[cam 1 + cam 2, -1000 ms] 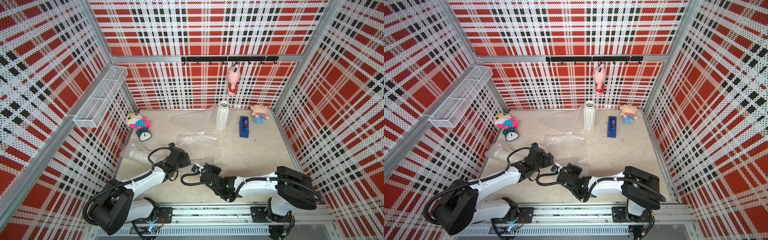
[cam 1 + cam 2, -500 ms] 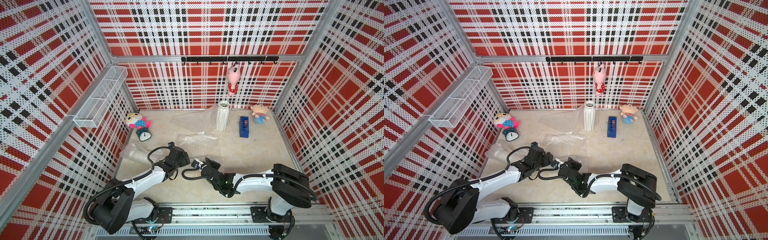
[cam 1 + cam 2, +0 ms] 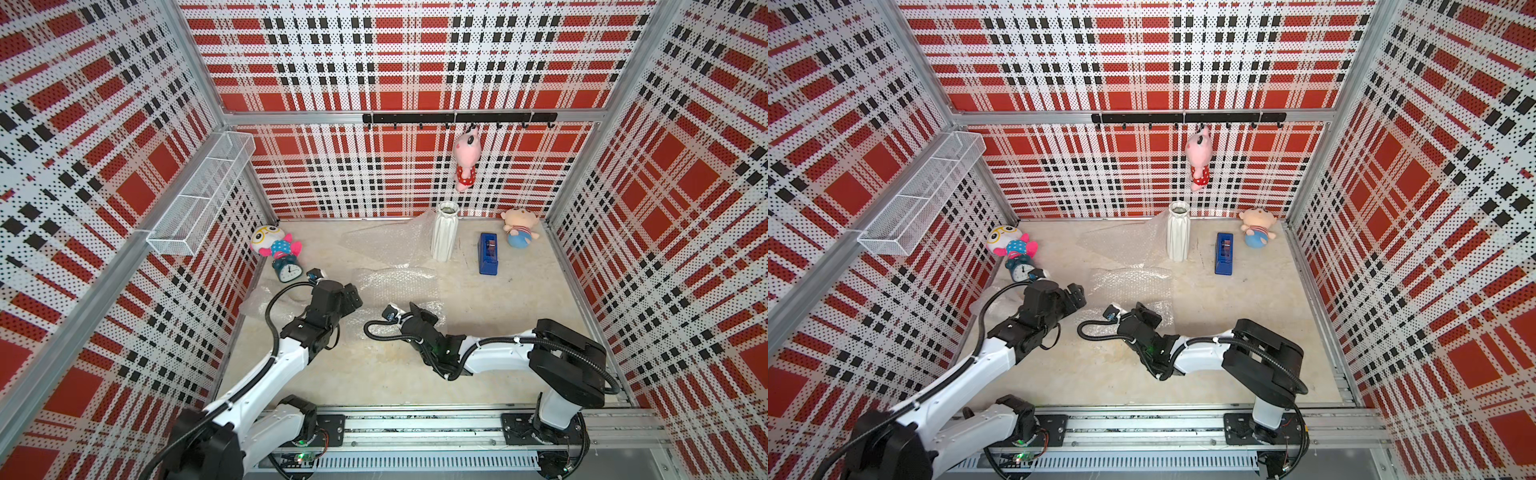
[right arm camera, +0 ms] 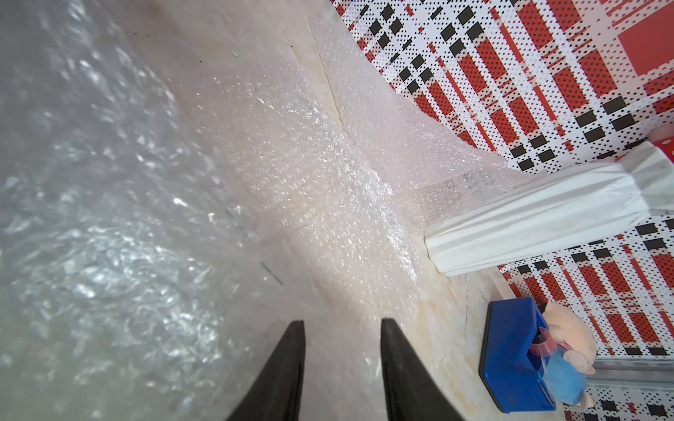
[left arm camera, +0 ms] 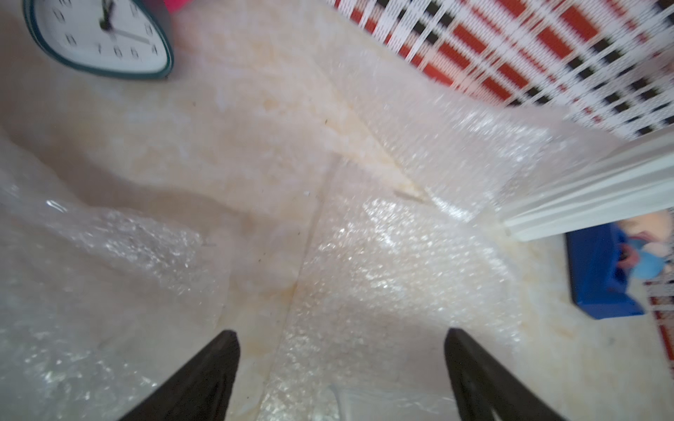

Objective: Wrap vases in bubble wrap
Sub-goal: Wrap the vase in bubble wrap.

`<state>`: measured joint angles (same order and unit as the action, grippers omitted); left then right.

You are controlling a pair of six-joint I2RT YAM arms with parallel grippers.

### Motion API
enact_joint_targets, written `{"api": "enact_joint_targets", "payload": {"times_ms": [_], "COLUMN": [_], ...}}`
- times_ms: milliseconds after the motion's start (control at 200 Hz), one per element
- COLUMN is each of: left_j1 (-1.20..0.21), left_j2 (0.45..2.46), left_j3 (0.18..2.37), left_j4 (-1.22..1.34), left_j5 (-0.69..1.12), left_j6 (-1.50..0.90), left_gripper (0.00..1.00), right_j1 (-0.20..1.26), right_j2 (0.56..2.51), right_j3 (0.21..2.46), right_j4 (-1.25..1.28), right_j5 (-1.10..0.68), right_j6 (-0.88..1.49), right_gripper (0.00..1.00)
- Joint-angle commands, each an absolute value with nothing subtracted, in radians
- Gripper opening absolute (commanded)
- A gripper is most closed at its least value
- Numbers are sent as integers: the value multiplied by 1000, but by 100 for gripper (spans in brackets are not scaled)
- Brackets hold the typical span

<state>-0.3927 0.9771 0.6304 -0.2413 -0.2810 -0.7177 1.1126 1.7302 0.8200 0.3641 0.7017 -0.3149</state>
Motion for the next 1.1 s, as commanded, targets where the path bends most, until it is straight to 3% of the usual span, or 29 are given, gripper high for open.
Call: {"api": "enact_joint_targets", "payload": {"times_ms": [0, 180, 691, 791, 912, 1022, 1092], "left_j1": [-472, -648, -580, -578, -577, -572, -569], "left_j2": [908, 930, 1262, 1276, 1278, 1275, 1272], "left_j3": [627, 552, 538, 540, 535, 530, 524], "left_j4": [-353, -317, -163, -157, -149, -147, -140], "left_j5": [-362, -369, -242, -242, -242, -242, -240], "left_j6": [-771, -873, -815, -809, -806, -805, -802], "left_gripper": [87, 84, 87, 87, 87, 87, 87], "right_j1": [1102, 1090, 1070, 1059, 1030, 998, 977], "right_j2": [1787, 1794, 1767, 1749, 1667, 1563, 1499], "right_j3": [796, 791, 787, 790, 797, 752, 699], "right_j4": [253, 267, 295, 295, 270, 326, 360], "right_j5": [636, 641, 637, 645, 607, 501, 361], "right_j6": [-317, -307, -294, -292, -292, -369, -477], "right_gripper": [39, 40, 45, 52, 75, 92, 96]}}
